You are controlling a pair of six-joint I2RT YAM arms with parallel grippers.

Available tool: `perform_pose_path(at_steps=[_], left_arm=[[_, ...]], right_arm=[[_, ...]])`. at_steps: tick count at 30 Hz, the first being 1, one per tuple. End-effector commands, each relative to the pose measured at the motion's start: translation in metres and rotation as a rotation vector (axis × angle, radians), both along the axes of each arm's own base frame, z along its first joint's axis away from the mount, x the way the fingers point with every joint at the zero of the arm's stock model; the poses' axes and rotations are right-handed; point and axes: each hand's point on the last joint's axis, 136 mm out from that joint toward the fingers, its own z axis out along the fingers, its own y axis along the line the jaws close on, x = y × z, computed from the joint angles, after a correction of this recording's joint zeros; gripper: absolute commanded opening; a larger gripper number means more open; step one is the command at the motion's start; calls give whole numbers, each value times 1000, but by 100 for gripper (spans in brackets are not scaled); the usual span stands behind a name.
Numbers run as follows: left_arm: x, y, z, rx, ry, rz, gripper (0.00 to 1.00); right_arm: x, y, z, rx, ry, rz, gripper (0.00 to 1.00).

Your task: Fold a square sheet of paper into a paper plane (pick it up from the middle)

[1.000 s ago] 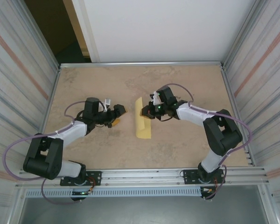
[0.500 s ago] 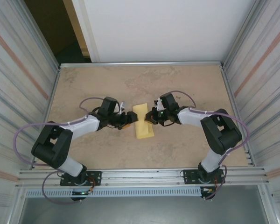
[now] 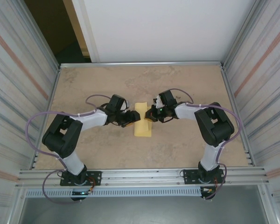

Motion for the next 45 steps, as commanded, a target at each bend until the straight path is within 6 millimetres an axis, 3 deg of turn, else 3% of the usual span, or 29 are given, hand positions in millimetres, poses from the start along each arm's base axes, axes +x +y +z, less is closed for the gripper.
perform_pose_path(at_steps=[1,16,20,25,32,36,37,45], left_arm=[[7,-2,-4,49,-12,-13,58],[9,-5,-31,165,49,-58,48],[1,2,-47,253,93,-72,44],[-17,13,-78,368,157,-92,43],[-32,13,-108,413,231,-122,43],[-38,13,-117,456,255,-157,46],[-43,16,-129,481,285,-167,46],[-58,27,-155,640,347,-249,49]], right_arm=[[2,3,-1,11,8,11,0],[-5,-3,-18,4,48,-23,1],[-5,-7,-15,-8,41,-37,12],[-1,-30,5,-44,-23,-117,31],[-12,-85,18,-134,-90,-286,40],[-20,-98,15,-160,-91,-322,41],[-21,-100,15,-164,-90,-329,42],[-16,-103,11,-174,-78,-328,42]])
